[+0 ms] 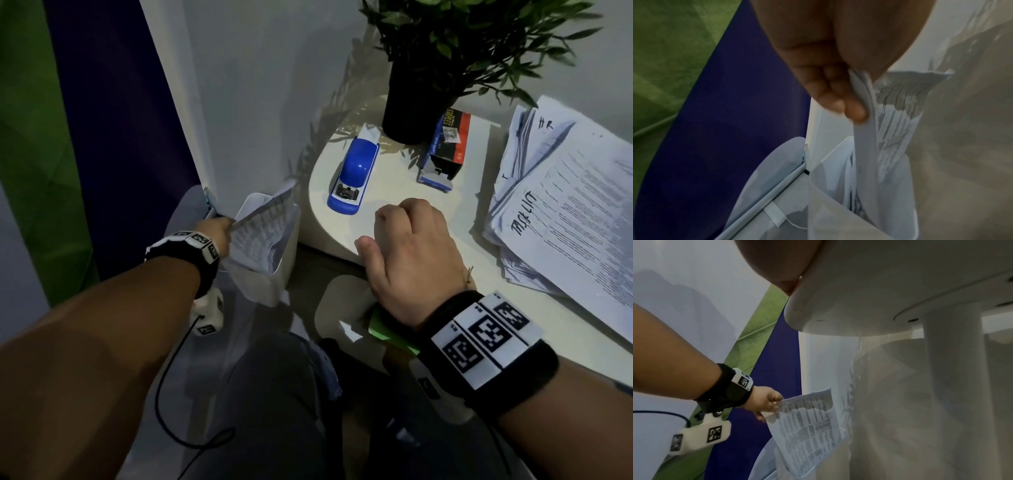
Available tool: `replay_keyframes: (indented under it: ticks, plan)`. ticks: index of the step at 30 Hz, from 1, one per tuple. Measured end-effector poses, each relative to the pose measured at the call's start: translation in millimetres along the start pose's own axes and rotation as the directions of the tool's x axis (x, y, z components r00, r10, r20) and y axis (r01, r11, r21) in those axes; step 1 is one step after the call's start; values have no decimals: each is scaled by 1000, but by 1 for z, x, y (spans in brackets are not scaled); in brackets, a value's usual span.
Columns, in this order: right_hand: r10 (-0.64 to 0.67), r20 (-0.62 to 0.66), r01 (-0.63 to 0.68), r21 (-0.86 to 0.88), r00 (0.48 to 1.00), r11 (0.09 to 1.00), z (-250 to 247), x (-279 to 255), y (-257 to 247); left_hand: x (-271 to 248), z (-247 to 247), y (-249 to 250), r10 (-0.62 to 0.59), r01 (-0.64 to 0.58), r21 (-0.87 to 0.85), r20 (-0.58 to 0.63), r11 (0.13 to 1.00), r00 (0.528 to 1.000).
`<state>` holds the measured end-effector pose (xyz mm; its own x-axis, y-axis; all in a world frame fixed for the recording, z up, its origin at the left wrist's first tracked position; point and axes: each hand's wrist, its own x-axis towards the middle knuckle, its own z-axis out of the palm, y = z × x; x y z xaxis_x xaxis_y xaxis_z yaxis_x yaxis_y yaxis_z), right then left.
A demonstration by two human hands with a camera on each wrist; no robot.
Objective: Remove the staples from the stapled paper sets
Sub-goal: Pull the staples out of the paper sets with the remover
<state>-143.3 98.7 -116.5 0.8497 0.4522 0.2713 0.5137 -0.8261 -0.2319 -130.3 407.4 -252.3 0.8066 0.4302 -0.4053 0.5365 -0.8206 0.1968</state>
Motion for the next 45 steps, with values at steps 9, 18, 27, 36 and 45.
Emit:
replay_keyframes:
  ticks: [9,18,27,36,45]
  plan:
    - [-5,8,5,2,1000,1000,1,1,1,0,16,-7,23,-20,-33,89,999,996]
    - [-5,12,5,-13,1000,1000,-2,2,-2,-71,-32,28,68,-91,133,164,987,984]
    - [74,201,-139,327,977,935,-35,-4,14,-199,-117,128,456,-431,-392,-31,813,889]
    - [248,-234,-231,98,940,968,-130,-79,132,-242,-95,252,436,-645,-656,-485,392,758]
    - [451,148,-451,-39,880,892,-137,-103,181,-222,-79,323,579,-552,245,-49,797,814]
